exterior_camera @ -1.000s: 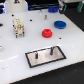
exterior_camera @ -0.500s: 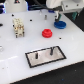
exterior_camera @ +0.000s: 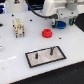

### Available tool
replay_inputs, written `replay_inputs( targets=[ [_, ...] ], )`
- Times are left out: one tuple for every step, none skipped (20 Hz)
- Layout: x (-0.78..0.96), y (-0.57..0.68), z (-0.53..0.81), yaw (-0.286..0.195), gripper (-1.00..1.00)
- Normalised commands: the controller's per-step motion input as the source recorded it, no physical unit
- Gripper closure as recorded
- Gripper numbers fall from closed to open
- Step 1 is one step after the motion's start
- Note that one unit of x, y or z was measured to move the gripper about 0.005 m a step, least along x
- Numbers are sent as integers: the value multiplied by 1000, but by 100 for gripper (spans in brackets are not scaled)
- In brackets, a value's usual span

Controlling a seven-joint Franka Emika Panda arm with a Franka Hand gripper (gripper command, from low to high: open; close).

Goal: Insert the blue gear onto the right peg, followed by the red gear

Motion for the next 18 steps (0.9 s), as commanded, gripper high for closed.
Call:
replay_inputs(
  targets=[
    [-122,-69,13,0,-100],
    [-276,15,-165,0,100],
    [-270,-43,-112,0,100],
    [-116,-25,-58,0,100],
    [-91,15,-7,0,100],
    [-353,-91,-178,0,-100],
    [-75,-12,-15,0,100],
    [-83,-2,-49,0,100],
    [-103,-23,-36,0,100],
    [-125,10,9,0,100],
    [-74,14,-39,0,100],
    [-88,9,-97,0,100],
    [-91,8,-14,0,100],
    [-109,10,-152,0,100],
    [58,-4,-34,0,100],
    [-12,-15,-55,0,100],
    [-137,24,-19,0,100],
    [-90,11,-1,0,100]
  ],
)
